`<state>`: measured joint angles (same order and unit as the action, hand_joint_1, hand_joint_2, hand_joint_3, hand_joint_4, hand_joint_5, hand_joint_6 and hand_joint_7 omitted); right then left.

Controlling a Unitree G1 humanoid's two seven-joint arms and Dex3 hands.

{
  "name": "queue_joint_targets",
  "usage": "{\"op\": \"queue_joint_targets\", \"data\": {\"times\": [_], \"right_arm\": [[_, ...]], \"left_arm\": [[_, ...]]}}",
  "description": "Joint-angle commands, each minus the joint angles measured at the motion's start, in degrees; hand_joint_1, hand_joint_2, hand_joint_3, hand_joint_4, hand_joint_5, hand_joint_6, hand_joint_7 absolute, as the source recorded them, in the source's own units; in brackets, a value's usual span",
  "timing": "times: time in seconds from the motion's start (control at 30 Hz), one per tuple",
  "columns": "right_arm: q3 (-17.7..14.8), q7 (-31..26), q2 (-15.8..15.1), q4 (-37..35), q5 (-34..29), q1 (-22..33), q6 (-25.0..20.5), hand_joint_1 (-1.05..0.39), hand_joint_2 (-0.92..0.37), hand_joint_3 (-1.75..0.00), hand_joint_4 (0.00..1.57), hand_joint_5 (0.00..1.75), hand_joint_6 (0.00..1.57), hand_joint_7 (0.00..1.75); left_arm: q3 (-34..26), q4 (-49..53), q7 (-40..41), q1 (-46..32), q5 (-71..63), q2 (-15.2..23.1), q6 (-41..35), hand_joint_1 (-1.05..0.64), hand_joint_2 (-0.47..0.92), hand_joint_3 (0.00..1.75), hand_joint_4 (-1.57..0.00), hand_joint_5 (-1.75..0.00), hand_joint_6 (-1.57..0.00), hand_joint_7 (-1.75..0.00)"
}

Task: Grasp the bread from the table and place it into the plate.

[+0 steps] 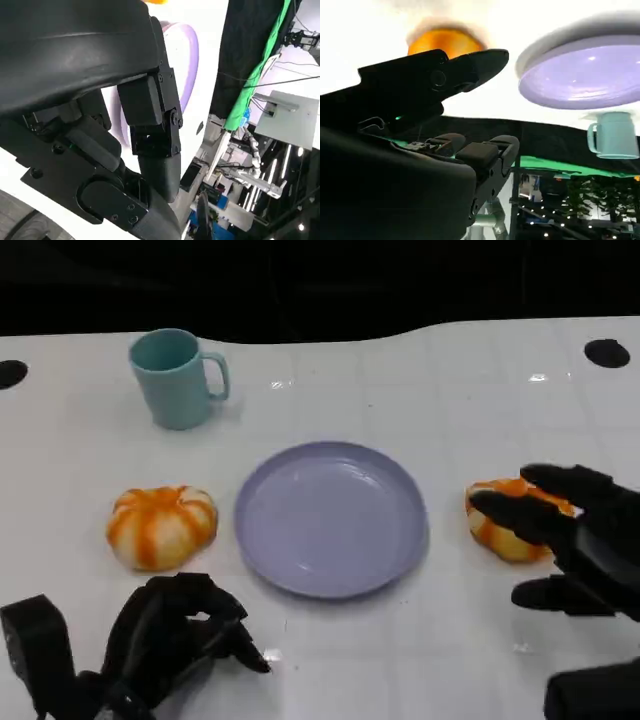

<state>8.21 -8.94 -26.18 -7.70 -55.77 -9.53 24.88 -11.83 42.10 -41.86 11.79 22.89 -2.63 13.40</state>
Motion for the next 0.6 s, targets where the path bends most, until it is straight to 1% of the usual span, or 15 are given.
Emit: {"op": "queue_joint_targets", "data": {"times": [0.03,0.2,0.4,0.6], "right_arm": [[2.66,-1.73,-1.67,-3.88,-1.77,-3.73,-3.48,-0.49,-0.88,0.00,0.22,0.04,0.31,0.00],[6.14,-1.57,-1.69,-8.63,-2.50,-8.02,-6.89,-0.49,-0.88,0.00,0.20,0.03,0.28,0.00],[12.27,-3.29,-0.94,-17.12,-4.44,-14.11,-9.31,-0.49,-0.85,0.00,0.23,0.04,0.31,0.01],[18.17,-6.84,1.18,-28.52,-5.73,-20.09,-11.13,-0.51,-0.81,0.00,0.28,0.06,0.34,0.01]], "left_arm": [[-0.39,0.58,0.20,0.38,-0.17,0.70,0.97,-1.05,0.68,0.00,-1.57,-0.61,-1.57,-0.33],[-0.43,1.09,0.03,0.65,0.00,0.60,1.04,-1.05,0.69,0.00,-1.57,-0.61,-1.57,-0.34],[-0.37,0.98,0.34,0.63,-0.14,0.46,1.13,-1.05,0.68,0.00,-1.57,-0.61,-1.57,-0.33],[-0.30,0.84,0.65,0.52,-0.44,0.35,1.66,-1.05,0.69,0.00,-1.57,-0.62,-1.57,-0.34]]}}
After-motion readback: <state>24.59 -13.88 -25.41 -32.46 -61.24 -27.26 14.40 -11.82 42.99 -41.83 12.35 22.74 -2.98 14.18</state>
